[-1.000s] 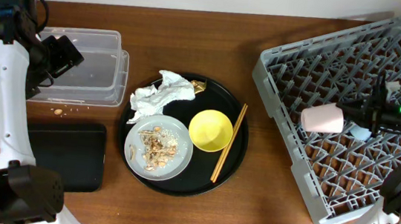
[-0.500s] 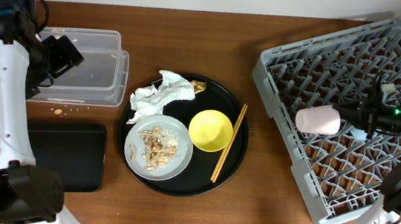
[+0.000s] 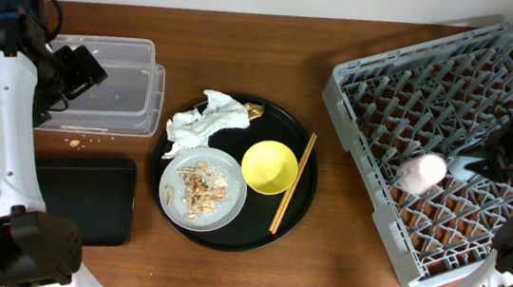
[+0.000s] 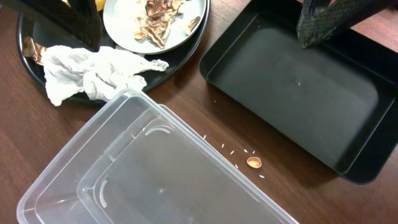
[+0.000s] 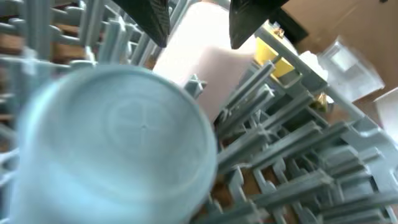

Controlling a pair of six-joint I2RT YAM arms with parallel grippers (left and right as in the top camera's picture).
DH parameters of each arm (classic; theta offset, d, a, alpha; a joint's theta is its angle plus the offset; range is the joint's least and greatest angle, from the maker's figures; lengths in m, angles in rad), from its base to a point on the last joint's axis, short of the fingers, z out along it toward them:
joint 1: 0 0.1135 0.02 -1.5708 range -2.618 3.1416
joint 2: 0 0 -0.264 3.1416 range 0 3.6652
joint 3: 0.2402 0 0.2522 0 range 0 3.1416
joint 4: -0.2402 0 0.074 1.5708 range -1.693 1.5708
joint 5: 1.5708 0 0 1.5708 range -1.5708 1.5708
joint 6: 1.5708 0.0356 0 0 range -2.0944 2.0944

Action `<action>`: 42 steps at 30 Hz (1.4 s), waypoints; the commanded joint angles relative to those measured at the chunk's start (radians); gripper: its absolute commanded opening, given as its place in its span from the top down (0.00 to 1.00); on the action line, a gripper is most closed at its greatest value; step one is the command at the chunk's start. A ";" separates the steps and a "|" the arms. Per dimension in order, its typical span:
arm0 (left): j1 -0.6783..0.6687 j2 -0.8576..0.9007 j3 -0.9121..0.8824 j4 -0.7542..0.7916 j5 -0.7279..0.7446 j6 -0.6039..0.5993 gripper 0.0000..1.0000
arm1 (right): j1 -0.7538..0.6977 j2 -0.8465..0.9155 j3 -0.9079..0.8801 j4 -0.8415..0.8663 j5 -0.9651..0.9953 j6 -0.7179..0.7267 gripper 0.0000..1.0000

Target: Sort waste into correct bins and load items into the dishwasher rack

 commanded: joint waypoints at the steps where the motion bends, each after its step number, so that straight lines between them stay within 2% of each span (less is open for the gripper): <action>1: 0.005 -0.029 0.018 -0.001 -0.007 -0.009 0.01 | 0.005 -0.069 0.124 -0.070 0.062 0.025 0.67; 5: 0.005 -0.029 0.018 -0.001 -0.007 -0.009 0.01 | 0.038 -0.170 0.194 -0.124 0.084 0.014 0.66; 7: 0.005 -0.029 0.018 -0.001 -0.007 -0.009 0.01 | 0.082 -0.224 0.195 -0.130 0.083 -0.036 0.63; 8: 0.005 -0.029 0.018 -0.001 -0.007 -0.009 0.01 | 0.130 -0.253 0.195 -0.140 0.084 -0.092 0.58; 10: 0.005 -0.029 0.018 -0.001 -0.007 -0.009 0.01 | 0.227 -0.277 0.195 -0.142 0.084 -0.196 0.39; 12: 0.005 -0.029 0.018 -0.001 -0.007 -0.009 0.01 | 0.328 -0.276 0.193 -0.129 0.102 -0.289 0.25; 14: 0.005 -0.029 0.018 -0.001 -0.007 -0.009 0.01 | 0.435 -0.256 0.185 -0.100 0.218 -0.311 0.22; 17: 0.005 -0.029 0.018 -0.001 -0.007 -0.009 0.01 | 0.592 -0.188 0.170 -0.084 0.315 -0.312 0.22; 20: 0.005 -0.029 0.018 -0.001 -0.007 -0.009 0.01 | 0.683 -0.126 0.156 -0.068 0.385 -0.311 0.22; 23: 0.005 -0.029 0.018 -0.001 -0.007 -0.009 0.01 | 0.764 -0.049 0.150 -0.059 0.499 -0.248 0.21; 25: 0.005 -0.029 0.018 -0.001 -0.007 -0.009 0.01 | 0.786 -0.019 0.150 -0.052 0.518 -0.243 0.26; 28: 0.005 -0.029 0.018 -0.001 -0.007 -0.009 0.01 | 0.806 0.021 0.147 -0.048 0.518 -0.243 0.45; 35: 0.005 -0.029 0.018 -0.001 -0.007 -0.009 0.01 | 0.808 0.037 0.108 0.009 0.586 -0.191 0.45; 38: 0.005 -0.029 0.018 -0.001 -0.007 -0.009 0.01 | 0.808 0.037 0.084 0.039 0.613 -0.191 0.40; 42: 0.005 -0.029 0.018 -0.001 -0.007 -0.009 0.01 | 0.808 0.037 0.024 0.071 0.607 -0.190 0.42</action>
